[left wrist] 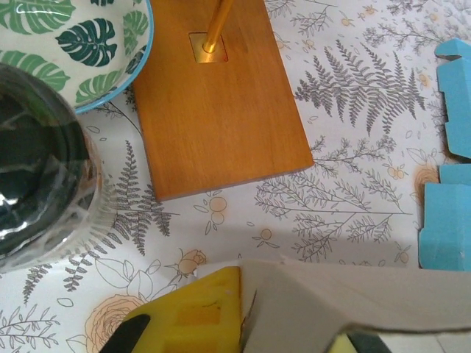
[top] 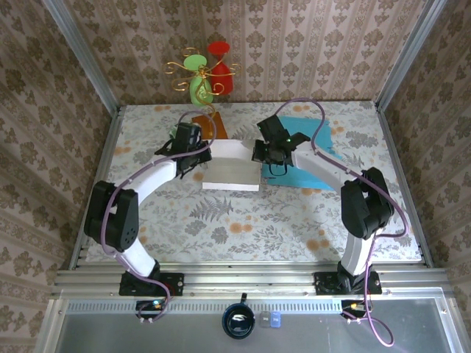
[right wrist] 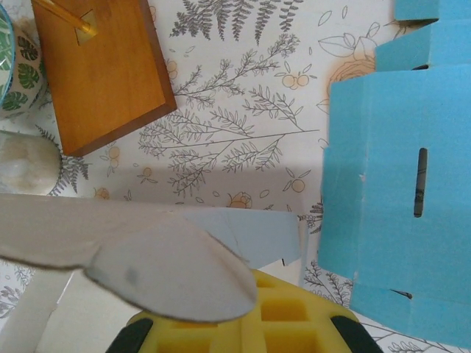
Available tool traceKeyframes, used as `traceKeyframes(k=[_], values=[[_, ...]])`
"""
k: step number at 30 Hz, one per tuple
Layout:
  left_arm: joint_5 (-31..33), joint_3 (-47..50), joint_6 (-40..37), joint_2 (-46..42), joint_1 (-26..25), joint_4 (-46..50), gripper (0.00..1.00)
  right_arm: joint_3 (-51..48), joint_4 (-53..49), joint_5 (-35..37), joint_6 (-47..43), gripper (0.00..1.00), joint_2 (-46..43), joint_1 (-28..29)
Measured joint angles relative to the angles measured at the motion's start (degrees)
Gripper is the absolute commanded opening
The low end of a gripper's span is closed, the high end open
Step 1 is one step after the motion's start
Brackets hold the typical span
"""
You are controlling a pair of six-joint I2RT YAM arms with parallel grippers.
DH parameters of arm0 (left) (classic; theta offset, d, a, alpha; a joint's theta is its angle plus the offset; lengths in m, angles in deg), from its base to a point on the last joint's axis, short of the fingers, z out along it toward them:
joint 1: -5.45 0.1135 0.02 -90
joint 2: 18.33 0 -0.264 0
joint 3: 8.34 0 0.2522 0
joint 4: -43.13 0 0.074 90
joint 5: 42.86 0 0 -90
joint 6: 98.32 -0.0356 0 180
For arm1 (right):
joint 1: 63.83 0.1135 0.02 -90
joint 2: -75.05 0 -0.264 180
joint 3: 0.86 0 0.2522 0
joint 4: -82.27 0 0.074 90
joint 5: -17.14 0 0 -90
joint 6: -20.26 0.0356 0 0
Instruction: Fold the paper box
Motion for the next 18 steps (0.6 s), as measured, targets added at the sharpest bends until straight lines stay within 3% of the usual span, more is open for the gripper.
traceKeyframes(k=[9, 18], values=[[-1.07, 10.84, 0.02, -6.23, -1.07, -11.15, 0.05, -12.74, 11.93, -0.7, 2.05, 0.0, -7.58, 0.31], [-0.33, 19.45, 0.92, -10.56, -1.97, -20.02, 0.05, -19.08, 17.97, -0.79, 4.42, 0.0, -10.21, 1.95]])
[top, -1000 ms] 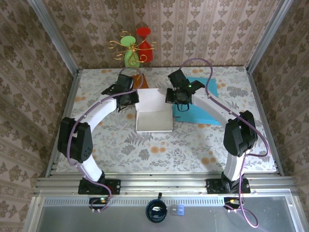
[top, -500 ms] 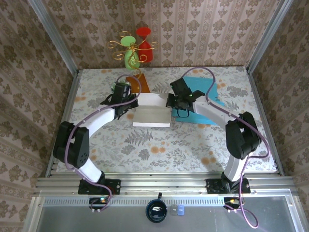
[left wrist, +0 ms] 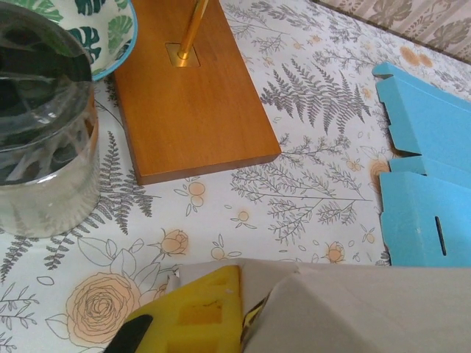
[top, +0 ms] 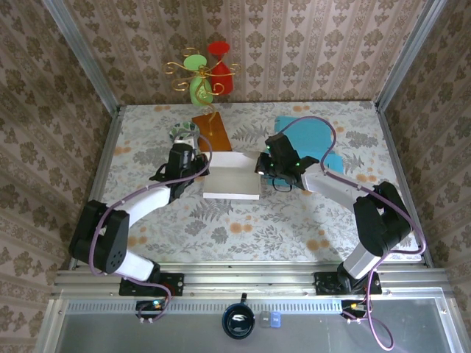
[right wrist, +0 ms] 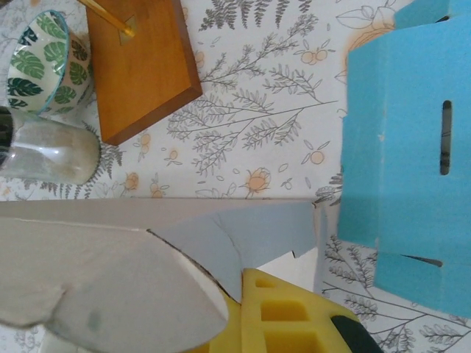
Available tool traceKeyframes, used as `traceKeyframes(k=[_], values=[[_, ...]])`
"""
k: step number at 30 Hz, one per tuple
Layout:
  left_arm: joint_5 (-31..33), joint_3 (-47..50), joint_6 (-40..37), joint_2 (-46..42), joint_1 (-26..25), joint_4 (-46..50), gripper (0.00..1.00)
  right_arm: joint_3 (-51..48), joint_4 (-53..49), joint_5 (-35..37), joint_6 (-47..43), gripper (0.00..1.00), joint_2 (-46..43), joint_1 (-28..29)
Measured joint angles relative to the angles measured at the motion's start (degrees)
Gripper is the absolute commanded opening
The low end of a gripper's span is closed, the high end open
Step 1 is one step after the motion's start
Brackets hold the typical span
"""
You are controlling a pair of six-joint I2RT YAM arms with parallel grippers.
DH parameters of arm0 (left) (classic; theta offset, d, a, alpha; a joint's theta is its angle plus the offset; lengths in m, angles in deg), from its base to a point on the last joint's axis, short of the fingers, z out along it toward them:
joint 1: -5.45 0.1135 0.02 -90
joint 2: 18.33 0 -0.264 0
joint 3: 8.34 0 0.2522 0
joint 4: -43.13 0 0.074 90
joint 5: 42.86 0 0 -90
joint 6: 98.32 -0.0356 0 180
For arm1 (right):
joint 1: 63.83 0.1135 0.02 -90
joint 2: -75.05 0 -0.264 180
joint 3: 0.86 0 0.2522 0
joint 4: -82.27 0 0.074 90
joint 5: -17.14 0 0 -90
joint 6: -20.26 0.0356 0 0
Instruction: Fold the paper box
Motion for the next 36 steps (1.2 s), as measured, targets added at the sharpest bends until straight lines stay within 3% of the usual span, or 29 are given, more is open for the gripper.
traceKeyframes(k=[20, 36], values=[[2.75, 3.98, 3.39, -3.21, -2.12, -2.38, 0.05, 1.42, -4.96, 4.63, 13.4, 0.0, 0.0, 3.34], [2.25, -3.23, 5.4, 0.35, -2.03, 6.73, 0.05, 10.34, -14.43, 4.13, 15.85, 0.0, 4.61, 1.97]])
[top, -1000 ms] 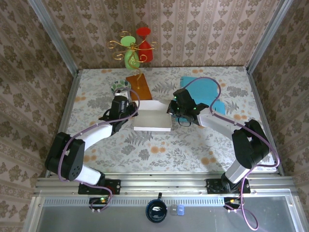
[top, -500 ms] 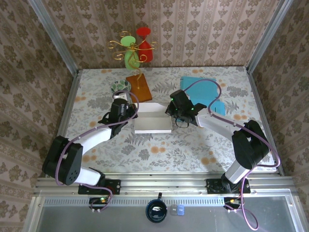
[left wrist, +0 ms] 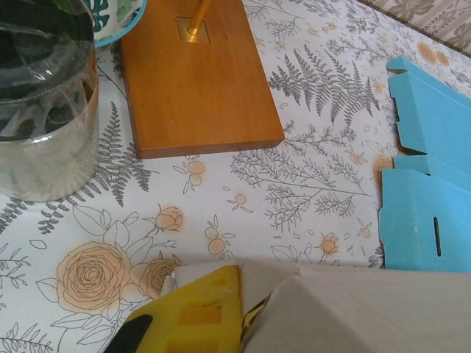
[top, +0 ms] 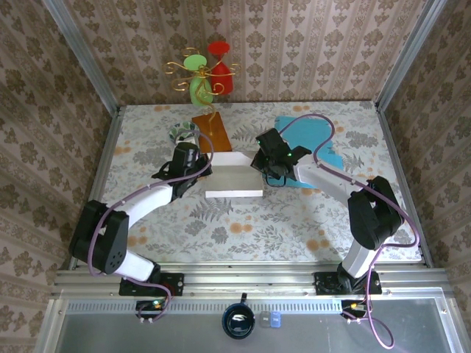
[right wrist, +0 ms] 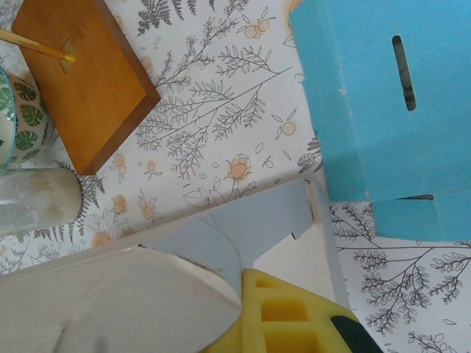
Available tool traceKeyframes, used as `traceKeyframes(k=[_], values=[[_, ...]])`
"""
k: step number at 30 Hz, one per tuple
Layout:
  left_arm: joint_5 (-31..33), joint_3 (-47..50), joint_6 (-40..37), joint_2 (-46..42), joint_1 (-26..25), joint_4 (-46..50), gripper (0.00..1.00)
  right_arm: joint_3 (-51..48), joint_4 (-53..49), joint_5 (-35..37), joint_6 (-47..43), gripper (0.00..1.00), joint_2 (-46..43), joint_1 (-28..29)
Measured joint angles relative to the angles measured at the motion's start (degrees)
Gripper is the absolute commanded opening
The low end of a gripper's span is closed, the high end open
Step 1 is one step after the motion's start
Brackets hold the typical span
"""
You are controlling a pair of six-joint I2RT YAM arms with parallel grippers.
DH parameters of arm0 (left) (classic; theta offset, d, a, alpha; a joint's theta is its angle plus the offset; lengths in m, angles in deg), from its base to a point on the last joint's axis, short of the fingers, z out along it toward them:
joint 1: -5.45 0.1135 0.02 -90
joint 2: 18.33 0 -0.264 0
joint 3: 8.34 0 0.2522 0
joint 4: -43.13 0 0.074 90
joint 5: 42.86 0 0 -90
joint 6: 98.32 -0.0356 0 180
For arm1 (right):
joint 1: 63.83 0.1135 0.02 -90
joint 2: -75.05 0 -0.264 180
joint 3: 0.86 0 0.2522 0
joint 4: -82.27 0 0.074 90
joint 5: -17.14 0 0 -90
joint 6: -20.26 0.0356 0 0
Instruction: Fold the paper box
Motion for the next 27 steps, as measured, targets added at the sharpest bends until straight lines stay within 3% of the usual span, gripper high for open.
traceKeyframes(k=[7, 13, 21, 27], values=[[-0.87, 0.02, 0.09, 0.61, 0.39, -0.81, 0.04, 0.02, -0.13, -1.2, 0.22, 0.0, 0.11, -0.35], [-0.68, 6.82, -1.29, -1.88, -0.55, -7.34, 0.03, -3.28, 0.72, -2.45, -0.98, 0.01, -0.7, -0.09], [0.68, 14.4, -2.97, -7.89, -2.56, -12.04, 0.03, -5.92, -1.49, -9.73, -5.9, 0.35, -2.78, 0.68], [2.25, 16.96, -3.02, -10.1, -4.66, -13.07, 0.02, -6.1, -6.56, -16.96, -9.05, 0.47, -5.33, 1.44]])
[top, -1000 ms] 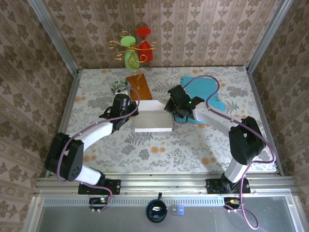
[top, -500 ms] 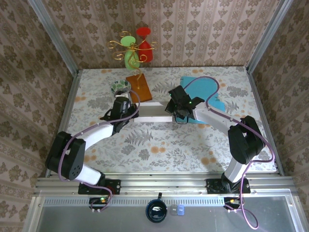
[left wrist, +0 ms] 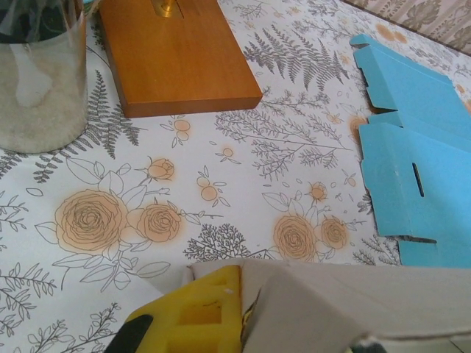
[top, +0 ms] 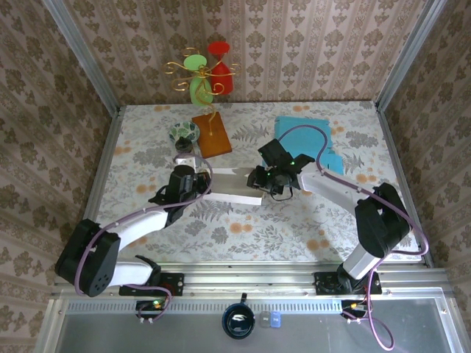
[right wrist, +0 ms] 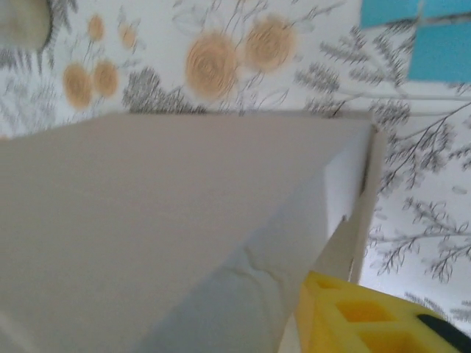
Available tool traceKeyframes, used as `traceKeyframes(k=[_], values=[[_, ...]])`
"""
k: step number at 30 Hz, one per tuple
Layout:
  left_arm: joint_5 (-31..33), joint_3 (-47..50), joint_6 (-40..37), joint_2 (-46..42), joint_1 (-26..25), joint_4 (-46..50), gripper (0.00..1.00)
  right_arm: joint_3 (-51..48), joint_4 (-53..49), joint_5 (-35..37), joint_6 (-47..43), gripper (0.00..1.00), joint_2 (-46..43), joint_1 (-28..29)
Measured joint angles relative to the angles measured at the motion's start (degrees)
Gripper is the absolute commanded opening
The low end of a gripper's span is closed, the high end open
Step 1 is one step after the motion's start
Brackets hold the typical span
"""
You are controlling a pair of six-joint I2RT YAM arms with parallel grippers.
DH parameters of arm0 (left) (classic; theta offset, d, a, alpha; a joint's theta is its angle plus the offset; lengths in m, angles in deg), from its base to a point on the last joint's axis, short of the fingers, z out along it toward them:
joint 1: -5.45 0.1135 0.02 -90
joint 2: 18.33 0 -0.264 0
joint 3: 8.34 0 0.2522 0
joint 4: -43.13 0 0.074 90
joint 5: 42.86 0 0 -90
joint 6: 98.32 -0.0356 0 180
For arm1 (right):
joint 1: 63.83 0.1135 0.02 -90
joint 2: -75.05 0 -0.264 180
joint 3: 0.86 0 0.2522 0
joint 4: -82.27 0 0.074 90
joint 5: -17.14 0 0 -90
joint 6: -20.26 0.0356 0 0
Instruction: Fold the paper box
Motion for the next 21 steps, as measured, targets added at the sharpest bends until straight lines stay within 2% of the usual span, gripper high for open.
traceKeyframes(k=[2, 3, 6, 21], values=[[0.68, 0.13, -0.15, -0.17, -0.76, 0.0, 0.01, 0.0, -1.4, -1.77, -0.74, 0.51, -1.01, 0.0], [1.07, 0.17, -0.15, -0.22, -1.16, 0.04, 0.01, 0.0, -2.16, -2.43, -1.05, 0.6, -1.49, 0.0], [2.14, 0.39, -0.22, -0.57, -1.9, 0.22, 0.01, 0.0, -4.76, -3.82, -2.29, 0.69, -3.08, 0.0], [5.33, 0.48, -0.37, -1.88, -3.26, 2.47, 0.01, 5.51, -15.06, -7.06, -4.85, 0.7, -13.68, -0.46]])
